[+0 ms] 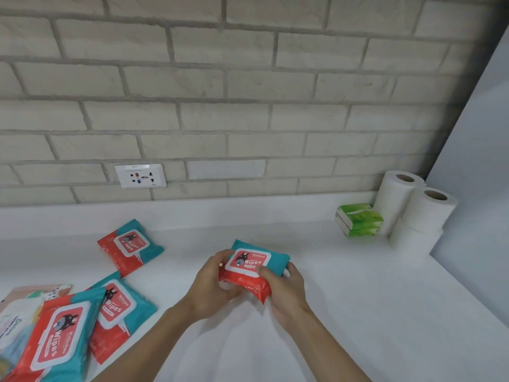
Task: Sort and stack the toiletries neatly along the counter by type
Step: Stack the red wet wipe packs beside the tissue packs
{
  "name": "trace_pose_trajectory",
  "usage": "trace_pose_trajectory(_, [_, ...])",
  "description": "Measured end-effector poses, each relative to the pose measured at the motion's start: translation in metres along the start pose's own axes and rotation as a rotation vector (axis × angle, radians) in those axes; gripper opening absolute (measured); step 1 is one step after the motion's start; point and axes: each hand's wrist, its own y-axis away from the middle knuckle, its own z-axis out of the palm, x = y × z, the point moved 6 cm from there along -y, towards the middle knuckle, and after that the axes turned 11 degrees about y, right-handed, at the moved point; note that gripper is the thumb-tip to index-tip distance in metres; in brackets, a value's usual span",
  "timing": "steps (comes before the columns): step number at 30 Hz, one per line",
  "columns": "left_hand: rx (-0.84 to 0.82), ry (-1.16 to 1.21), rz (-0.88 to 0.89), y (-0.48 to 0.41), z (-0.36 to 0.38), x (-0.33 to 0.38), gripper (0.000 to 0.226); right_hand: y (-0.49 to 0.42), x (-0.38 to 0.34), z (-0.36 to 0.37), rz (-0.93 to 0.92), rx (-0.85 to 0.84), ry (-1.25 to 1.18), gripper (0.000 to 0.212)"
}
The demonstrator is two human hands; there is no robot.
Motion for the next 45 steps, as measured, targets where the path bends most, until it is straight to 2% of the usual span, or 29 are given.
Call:
trace_pose_trajectory(4, [-0.002,0.165,-0.104,-0.015,0.012,0.007,0.084,-0.007,-0.016,-0.021,-0.022,-0.045,0.033,0.043])
trace_pose_trajectory(8, [0.057,0.502,-0.317,-0.033,0.029,0.009,0.086,-0.024,-0.034,-0.048,0.009,-0.094,-0.006,0.039])
trace_pose_trajectory(10, [0.021,0.647,-0.445,-0.042,0.042,0.008,0.077,-0.034,-0.041,-0.060,0.017,-0.104,0.012,0.042])
trace_pose_trajectory(12, [-0.043,0.734,-0.492,-0.050,0.055,0.015,0.057,-0.046,-0.048,-0.072,0.015,-0.119,0.037,0.043])
trace_pose_trajectory(15, [-0.029,0.711,-0.494,-0.064,0.069,0.022,0.047,-0.065,-0.060,-0.091,-0.003,-0.126,0.114,0.041])
trace_pose_trajectory(23, [0.159,0.732,-0.525,-0.103,0.118,0.027,0.029,-0.116,-0.085,-0.133,-0.131,-0.049,0.615,0.051])
trace_pose_trajectory(28, [0.260,0.714,-0.549,-0.134,0.148,0.018,0.029,-0.148,-0.094,-0.147,-0.230,-0.030,0.807,0.059])
trace_pose_trajectory(33, [0.307,0.706,-0.559,-0.141,0.161,0.012,0.027,-0.151,-0.089,-0.146,-0.278,-0.011,0.954,0.037])
trace_pose_trajectory(36, [0.325,0.701,-0.572,-0.143,0.160,0.010,0.023,-0.146,-0.095,-0.145,-0.366,0.018,0.989,0.021])
trace_pose_trajectory(38, [0.348,0.658,-0.611,-0.193,0.195,-0.010,0.022,-0.203,-0.086,-0.168,-0.373,0.026,1.049,0.014])
trace_pose_trajectory(40, [0.373,0.645,-0.613,-0.197,0.193,-0.011,0.016,-0.205,-0.085,-0.163,-0.418,0.033,1.161,0.016])
trace_pose_trajectory(45, [0.445,0.470,-0.642,-0.196,0.193,-0.020,0.022,-0.201,-0.074,-0.159,-0.496,0.059,1.313,0.025])
